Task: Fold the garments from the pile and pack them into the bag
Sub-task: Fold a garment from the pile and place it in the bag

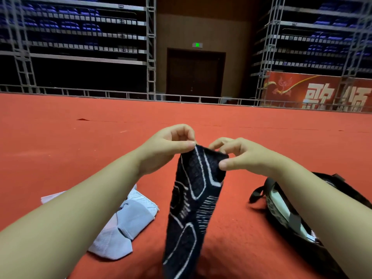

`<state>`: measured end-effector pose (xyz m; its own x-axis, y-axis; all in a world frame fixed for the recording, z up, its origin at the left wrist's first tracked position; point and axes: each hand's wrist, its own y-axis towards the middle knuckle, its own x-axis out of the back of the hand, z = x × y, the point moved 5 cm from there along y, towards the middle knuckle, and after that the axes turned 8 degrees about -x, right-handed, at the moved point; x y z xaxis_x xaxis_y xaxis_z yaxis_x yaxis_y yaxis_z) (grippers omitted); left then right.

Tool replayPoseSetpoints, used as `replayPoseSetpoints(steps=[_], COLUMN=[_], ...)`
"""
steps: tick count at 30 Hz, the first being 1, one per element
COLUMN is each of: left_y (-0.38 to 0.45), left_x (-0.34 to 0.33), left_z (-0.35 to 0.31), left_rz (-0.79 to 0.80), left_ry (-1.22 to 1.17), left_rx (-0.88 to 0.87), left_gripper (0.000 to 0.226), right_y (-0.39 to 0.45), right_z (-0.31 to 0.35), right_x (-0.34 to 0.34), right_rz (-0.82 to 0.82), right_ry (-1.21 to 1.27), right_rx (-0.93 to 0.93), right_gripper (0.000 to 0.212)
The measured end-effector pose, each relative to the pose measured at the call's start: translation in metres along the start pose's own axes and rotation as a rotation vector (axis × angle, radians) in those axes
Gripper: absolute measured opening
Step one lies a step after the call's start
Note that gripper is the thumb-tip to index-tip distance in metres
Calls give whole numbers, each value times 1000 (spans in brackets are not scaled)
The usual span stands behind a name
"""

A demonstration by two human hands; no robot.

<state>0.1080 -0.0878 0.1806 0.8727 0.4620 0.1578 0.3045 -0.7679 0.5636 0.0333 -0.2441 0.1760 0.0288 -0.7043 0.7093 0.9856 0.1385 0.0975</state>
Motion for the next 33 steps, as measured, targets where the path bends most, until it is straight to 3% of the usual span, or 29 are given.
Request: replayPoseSetpoints(steps=[3, 7, 12, 16, 20, 23, 26, 30, 31, 33], left_y=[-3, 0, 1, 15, 50, 63, 47, -12, -27, -55], left_x=[8, 8, 43, 87, 111, 113, 105, 67, 55, 36], left_z=[8, 13, 23, 47, 44, 45, 80, 145, 154, 165], left_rz=[94, 277, 178, 168, -100, -204, -43, 493, 589, 703], left_ry=[288, 617, 455, 781, 1048, 1125, 1134, 884, 797, 647], left_rx=[141, 166, 177, 310, 182, 109, 231, 534, 582, 685], left_gripper=[22, 10, 4, 15, 25, 38, 33, 14, 9, 22], right_y=[6, 18, 42, 75, 106, 118, 116, 93, 85, 73], right_z=[-7, -7, -42, -49, -35, -38, -66, -113, -123, -140], right_x=[-1, -3, -6, 10, 41, 46, 15, -57, -74, -102], right_rz=[-45, -30, 124, -121, -475, -551, -370, 114, 232, 426], right_ry=[-69, -23, -284, -177, -154, -227, -200, -56, -63, -155], right_rx=[-58, -24, -173, -152, -44, -25, -88, -222, -268, -336], right_gripper=[26, 27, 23, 15, 15, 21, 27, 26, 26, 18])
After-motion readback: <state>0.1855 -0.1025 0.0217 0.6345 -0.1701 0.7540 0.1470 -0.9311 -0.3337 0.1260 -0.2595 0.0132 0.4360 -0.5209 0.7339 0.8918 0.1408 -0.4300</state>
